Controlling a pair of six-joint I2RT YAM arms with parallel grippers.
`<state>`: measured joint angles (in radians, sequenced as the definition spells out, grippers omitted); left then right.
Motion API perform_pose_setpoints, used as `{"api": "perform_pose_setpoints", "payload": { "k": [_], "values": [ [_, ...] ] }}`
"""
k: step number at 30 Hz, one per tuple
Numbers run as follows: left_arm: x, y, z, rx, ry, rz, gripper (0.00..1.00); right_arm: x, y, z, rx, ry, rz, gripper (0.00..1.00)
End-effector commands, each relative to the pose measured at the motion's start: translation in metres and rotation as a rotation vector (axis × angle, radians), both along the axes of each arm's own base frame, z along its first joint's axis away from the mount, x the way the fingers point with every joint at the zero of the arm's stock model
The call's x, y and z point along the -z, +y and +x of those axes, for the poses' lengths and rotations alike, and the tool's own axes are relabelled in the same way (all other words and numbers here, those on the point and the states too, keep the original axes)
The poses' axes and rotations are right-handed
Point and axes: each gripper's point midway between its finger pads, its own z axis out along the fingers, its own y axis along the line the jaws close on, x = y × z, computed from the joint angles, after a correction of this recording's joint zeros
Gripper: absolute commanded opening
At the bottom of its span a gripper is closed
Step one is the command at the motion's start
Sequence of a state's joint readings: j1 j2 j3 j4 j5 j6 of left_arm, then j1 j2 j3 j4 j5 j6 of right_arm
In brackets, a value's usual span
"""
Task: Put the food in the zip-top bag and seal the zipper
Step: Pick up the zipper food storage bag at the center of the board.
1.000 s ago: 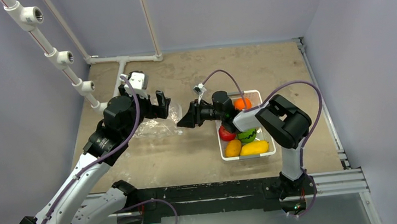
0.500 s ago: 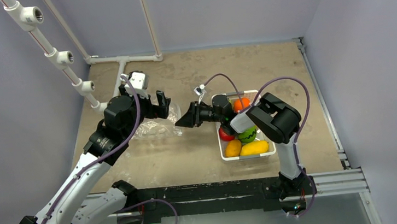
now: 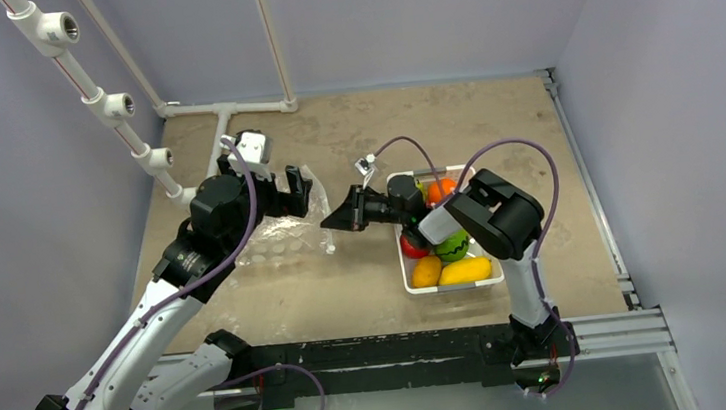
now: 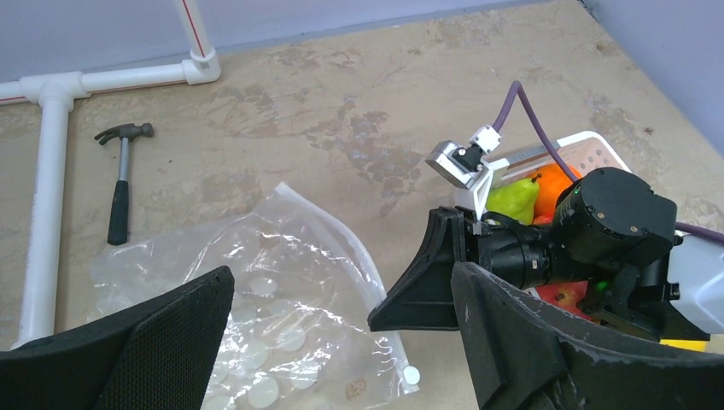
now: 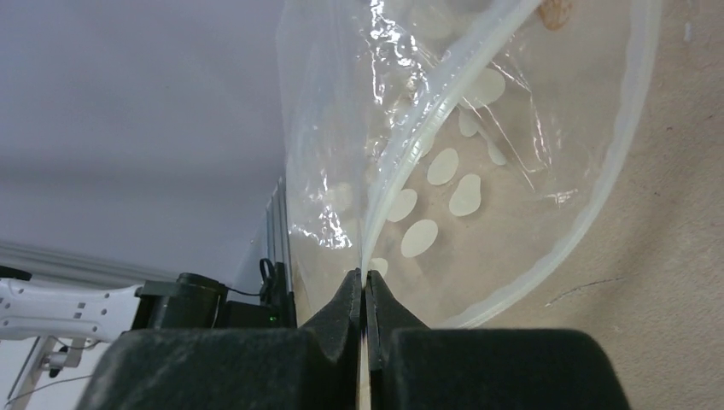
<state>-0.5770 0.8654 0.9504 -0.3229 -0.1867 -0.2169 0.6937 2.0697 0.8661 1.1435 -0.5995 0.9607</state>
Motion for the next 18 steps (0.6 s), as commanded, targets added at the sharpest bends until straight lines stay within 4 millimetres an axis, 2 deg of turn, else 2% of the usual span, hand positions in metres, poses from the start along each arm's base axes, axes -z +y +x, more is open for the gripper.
{"api": "perform_pose_setpoints", "payload": {
  "k": [1,11,18],
  "values": [
    [-0.003,0.002,0.002,-0.008,-0.023,-0.004,0.98,-0.051,0.005,0.008,0.038,-0.144,0.055,0.00],
    [-0.008,0.006,0.002,-0.030,-0.035,-0.003,0.99,-0.092,-0.005,0.018,0.159,-0.268,-0.033,0.00],
    [-0.016,0.001,0.002,-0.026,-0.019,-0.050,0.99,-0.115,-0.004,0.014,0.214,-0.340,-0.104,0.00]
  ]
}}
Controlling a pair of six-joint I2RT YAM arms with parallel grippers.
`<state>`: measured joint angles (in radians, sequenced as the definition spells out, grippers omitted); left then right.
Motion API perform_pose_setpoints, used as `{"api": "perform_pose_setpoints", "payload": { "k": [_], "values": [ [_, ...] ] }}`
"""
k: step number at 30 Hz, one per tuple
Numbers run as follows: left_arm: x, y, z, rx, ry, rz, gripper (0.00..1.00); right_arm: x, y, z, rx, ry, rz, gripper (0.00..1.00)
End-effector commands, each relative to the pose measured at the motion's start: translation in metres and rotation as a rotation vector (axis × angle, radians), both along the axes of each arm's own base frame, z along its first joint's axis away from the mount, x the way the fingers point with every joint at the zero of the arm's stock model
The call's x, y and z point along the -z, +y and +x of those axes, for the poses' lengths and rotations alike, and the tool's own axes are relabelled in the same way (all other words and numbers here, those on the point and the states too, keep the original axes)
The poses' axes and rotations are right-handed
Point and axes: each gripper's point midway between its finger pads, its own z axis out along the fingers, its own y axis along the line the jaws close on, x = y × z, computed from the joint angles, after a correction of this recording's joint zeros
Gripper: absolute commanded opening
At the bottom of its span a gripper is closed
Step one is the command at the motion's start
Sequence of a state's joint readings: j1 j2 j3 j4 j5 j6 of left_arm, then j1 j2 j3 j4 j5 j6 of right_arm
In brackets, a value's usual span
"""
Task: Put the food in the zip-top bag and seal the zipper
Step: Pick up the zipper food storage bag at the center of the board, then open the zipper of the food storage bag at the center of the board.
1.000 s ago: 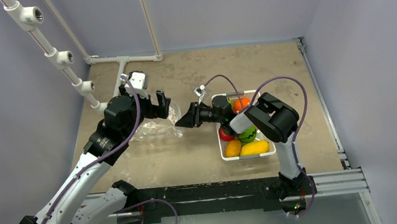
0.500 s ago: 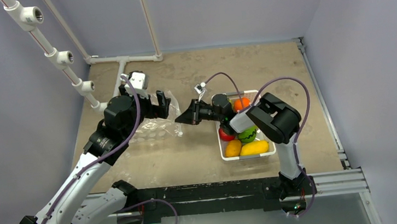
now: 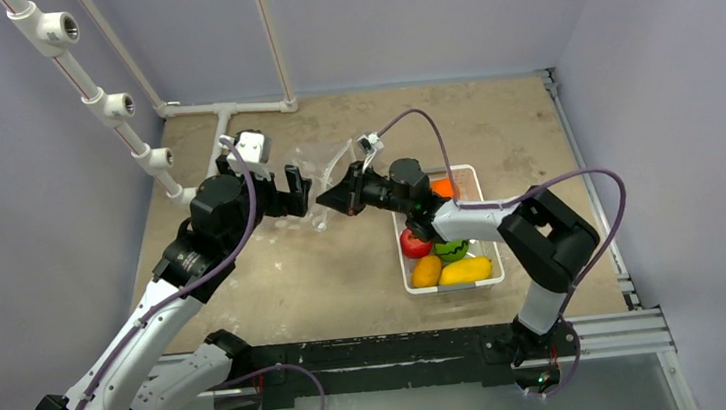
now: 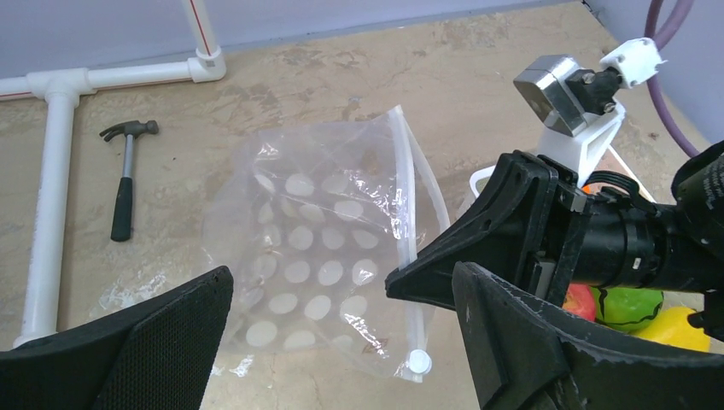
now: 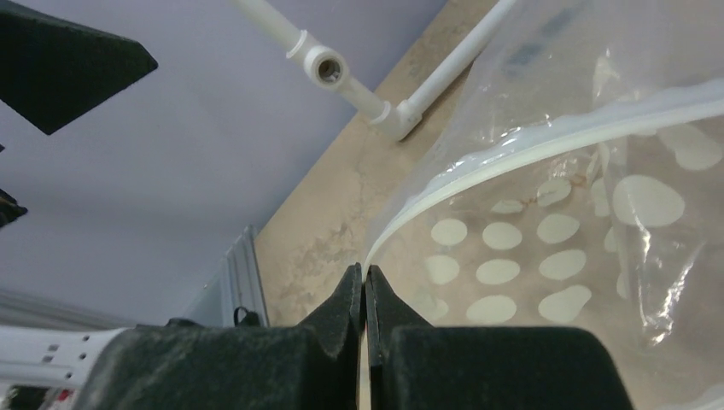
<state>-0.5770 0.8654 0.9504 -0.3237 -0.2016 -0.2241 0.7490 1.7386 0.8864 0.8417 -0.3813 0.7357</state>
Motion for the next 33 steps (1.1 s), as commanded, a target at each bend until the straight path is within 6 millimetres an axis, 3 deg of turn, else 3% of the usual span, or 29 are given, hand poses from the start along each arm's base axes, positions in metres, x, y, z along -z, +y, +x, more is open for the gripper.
{"api": "perform_pose_setpoints", "payload": {
  "k": [1,6,25,33],
  "values": [
    [-0.017,-0.002,0.001,-0.008,-0.017,-0.048,0.99,-0.025,0.002,0.005,0.075,-0.092,-0.057,0.00],
    [-0.018,-0.003,0.001,-0.007,0.006,-0.048,0.99,-0.032,0.007,-0.001,0.122,-0.121,-0.126,0.00],
    [0.019,-0.016,0.007,0.014,0.186,0.019,0.96,-0.048,0.006,-0.047,0.150,-0.201,-0.183,0.00],
    [0.024,-0.029,0.006,0.073,0.225,0.013,0.97,-0.041,0.004,-0.067,0.114,-0.221,-0.192,0.00]
  ]
}}
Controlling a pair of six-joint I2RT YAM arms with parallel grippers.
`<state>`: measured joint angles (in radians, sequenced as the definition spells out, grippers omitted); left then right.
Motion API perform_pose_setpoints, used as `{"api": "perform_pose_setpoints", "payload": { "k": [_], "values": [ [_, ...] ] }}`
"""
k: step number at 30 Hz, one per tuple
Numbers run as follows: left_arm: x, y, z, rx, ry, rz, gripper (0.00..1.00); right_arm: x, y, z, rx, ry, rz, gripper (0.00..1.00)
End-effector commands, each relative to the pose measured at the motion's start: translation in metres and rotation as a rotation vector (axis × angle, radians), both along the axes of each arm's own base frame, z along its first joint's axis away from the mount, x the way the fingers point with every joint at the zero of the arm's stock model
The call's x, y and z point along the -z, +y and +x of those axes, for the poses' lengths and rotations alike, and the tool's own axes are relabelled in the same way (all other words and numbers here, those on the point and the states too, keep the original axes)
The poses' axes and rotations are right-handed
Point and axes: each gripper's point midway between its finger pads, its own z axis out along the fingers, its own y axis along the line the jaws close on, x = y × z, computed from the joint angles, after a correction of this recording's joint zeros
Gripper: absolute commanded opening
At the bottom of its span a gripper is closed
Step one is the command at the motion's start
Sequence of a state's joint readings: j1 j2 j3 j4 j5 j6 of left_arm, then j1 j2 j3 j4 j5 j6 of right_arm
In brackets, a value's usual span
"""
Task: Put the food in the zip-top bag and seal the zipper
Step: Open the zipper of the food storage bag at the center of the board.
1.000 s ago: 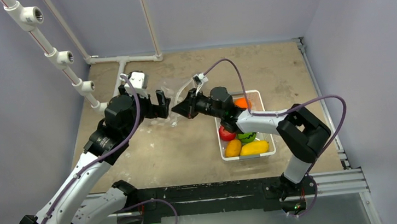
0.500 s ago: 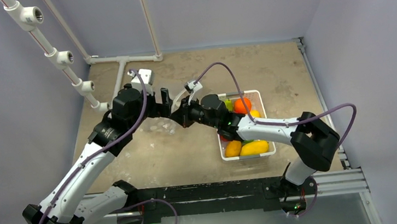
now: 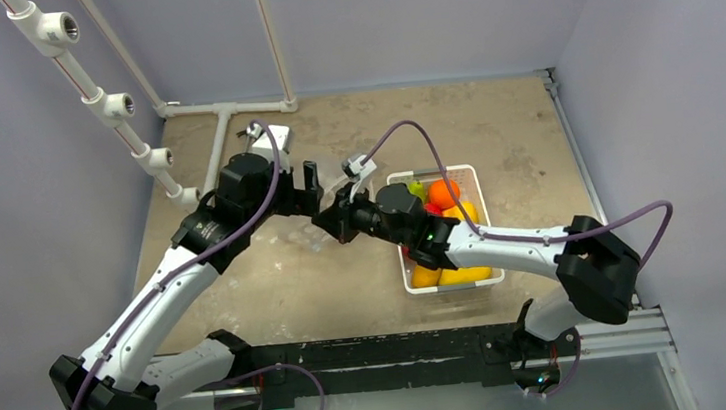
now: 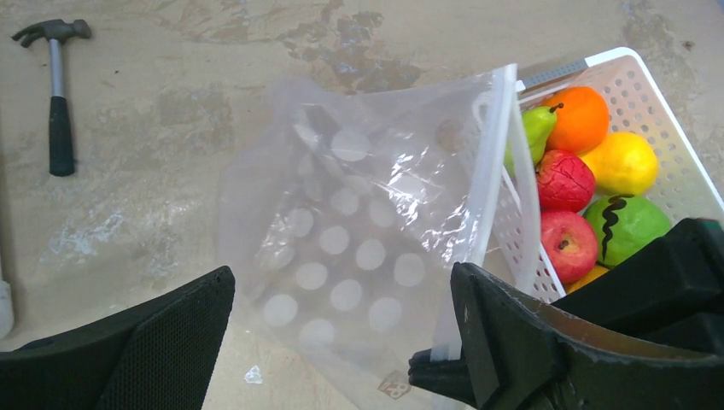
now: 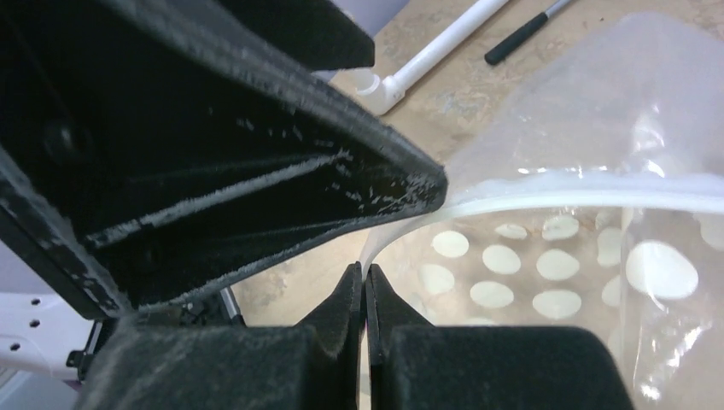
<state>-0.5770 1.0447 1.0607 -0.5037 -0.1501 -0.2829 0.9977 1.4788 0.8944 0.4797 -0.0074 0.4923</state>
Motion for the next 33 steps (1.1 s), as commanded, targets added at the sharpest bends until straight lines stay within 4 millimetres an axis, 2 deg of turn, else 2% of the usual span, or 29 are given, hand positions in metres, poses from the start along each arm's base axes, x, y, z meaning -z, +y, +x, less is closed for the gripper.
{"api": "perform_pose_setpoints", "payload": {
  "k": [1,8,14,23,33],
  "values": [
    [-0.021,-0.014,0.000,0.048,-0.010,-0.067,0.96,-0.008,-0.003,-0.008,0.001,-0.047,0.010,0.00],
    [-0.028,-0.022,-0.008,0.107,-0.001,-0.090,0.97,-0.004,-0.004,-0.015,0.001,-0.044,-0.001,0.00],
    [-0.019,-0.023,-0.012,0.119,0.039,-0.073,0.97,-0.006,-0.005,-0.019,0.009,-0.046,-0.002,0.00],
    [0.004,-0.023,-0.007,0.117,0.101,-0.019,0.96,-0.012,0.000,-0.024,0.001,-0.054,0.008,0.00],
    [0.016,-0.022,-0.004,0.129,0.140,0.045,0.93,-0.002,-0.001,-0.019,0.042,-0.031,-0.023,0.00]
  ]
}}
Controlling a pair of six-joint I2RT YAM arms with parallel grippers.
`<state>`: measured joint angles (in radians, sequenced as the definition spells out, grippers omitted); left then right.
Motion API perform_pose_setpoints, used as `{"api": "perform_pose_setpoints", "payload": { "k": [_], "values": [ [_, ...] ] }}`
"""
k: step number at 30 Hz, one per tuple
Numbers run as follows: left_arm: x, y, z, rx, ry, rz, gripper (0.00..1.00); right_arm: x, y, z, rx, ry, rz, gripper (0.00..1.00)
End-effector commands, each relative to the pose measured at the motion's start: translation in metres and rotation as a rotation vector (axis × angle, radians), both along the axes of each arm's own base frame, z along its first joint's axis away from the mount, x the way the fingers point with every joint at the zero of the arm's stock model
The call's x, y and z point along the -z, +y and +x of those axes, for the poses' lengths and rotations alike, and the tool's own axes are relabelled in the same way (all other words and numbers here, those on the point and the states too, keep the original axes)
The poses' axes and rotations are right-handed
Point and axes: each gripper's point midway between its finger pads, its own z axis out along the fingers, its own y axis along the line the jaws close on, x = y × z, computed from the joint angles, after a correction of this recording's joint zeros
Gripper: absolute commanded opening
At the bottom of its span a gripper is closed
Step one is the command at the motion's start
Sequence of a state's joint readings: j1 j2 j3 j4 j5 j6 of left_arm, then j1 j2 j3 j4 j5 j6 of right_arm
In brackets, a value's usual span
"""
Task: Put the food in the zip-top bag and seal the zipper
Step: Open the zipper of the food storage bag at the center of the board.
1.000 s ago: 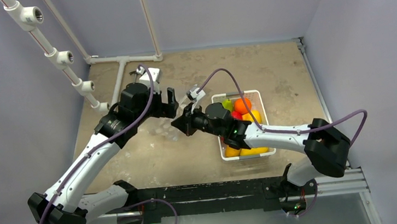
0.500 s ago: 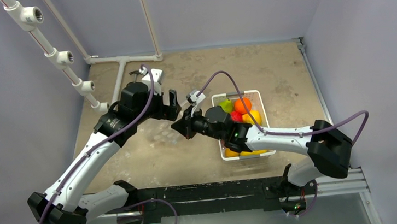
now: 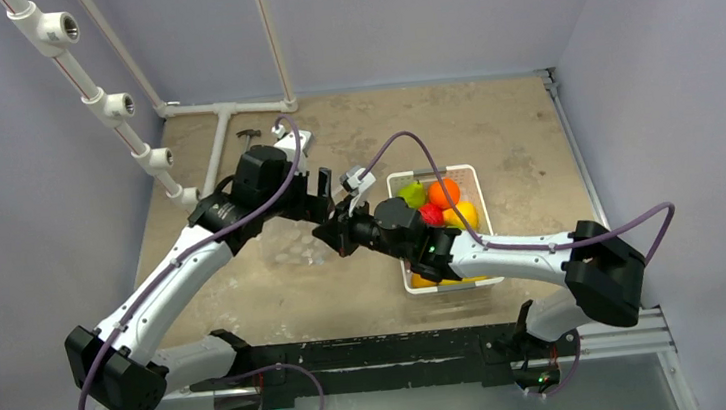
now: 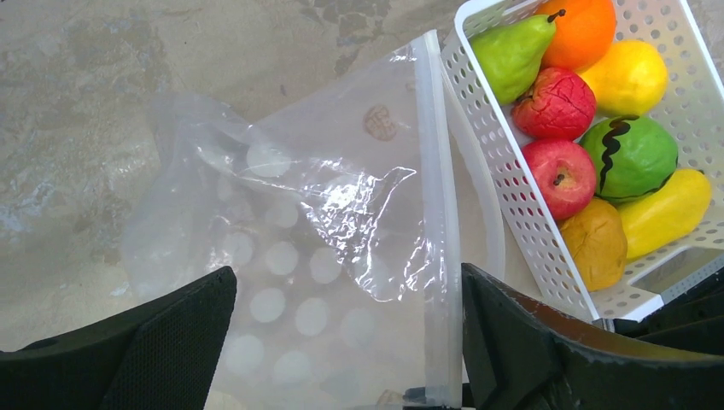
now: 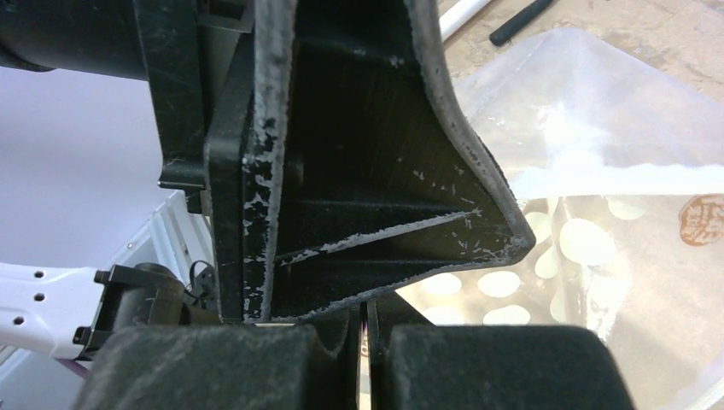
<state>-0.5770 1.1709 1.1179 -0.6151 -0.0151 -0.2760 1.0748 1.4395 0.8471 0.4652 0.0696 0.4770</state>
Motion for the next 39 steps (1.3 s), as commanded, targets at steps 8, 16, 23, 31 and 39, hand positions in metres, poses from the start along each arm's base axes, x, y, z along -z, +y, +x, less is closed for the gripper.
{"api": "perform_pose_setpoints", "payload": {
  "k": [8,16,23,31,39],
  "values": [
    [-0.021,0.004,0.000,0.028,-0.021,0.034,0.91,-0.002,0.002,0.016,0.093,0.007,-0.021,0.00],
    [-0.009,0.006,0.001,0.026,0.014,0.074,0.90,-0.011,0.007,0.016,0.092,0.000,-0.010,0.00],
    [-0.005,0.003,0.006,0.021,0.023,0.089,0.90,-0.015,0.014,0.013,0.084,-0.008,-0.009,0.00],
    [0.002,0.002,0.009,0.020,0.042,0.121,0.89,-0.023,0.017,0.013,0.089,-0.021,0.006,0.00],
    [0.004,0.010,0.009,-0.004,0.045,0.156,0.69,-0.024,0.015,0.014,0.106,-0.019,0.005,0.00]
  ]
}}
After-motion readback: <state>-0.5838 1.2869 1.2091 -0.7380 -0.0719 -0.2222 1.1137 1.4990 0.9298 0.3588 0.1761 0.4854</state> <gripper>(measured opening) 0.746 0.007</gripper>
